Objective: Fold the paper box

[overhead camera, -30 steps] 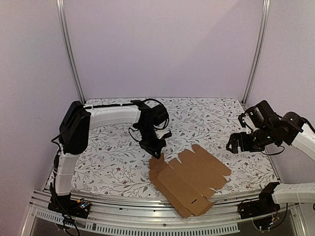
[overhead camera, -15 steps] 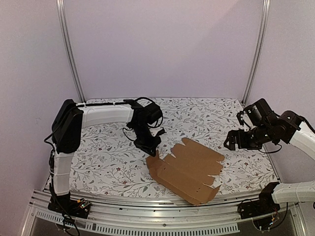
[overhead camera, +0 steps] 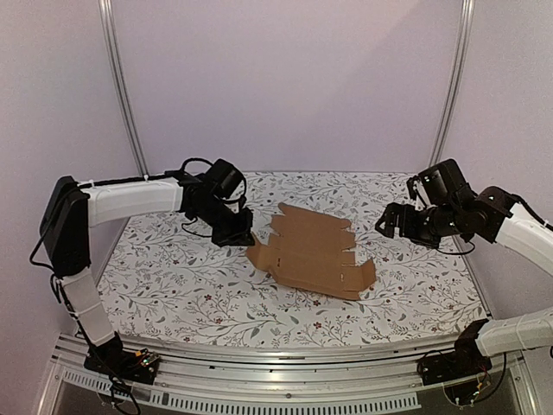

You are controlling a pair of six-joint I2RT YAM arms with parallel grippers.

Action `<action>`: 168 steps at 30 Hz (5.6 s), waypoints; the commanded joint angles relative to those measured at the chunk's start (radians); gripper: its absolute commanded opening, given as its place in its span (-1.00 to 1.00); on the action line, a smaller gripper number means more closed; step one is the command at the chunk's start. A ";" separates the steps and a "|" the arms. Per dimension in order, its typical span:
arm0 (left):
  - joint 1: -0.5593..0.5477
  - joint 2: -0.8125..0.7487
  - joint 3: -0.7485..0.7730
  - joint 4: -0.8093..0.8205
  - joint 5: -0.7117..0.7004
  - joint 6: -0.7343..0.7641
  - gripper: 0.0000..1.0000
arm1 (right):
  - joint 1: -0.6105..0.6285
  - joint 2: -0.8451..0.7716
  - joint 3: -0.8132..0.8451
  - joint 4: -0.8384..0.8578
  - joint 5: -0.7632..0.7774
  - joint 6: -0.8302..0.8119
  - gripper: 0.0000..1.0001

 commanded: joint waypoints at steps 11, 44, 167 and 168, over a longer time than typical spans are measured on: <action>-0.005 -0.123 -0.250 0.453 -0.113 -0.443 -1.00 | 0.100 0.110 -0.069 0.339 0.009 0.307 0.88; -0.185 -0.038 -0.185 0.558 -0.107 -0.517 0.10 | 0.135 0.065 -0.370 0.461 0.145 0.626 0.85; 0.117 -0.431 0.075 -0.265 -0.189 0.420 0.46 | 0.178 0.780 0.725 -0.419 0.081 -1.041 -1.00; 0.117 -0.431 0.068 -0.265 -0.199 0.423 0.46 | 0.184 0.782 0.720 -0.401 0.078 -1.070 -1.00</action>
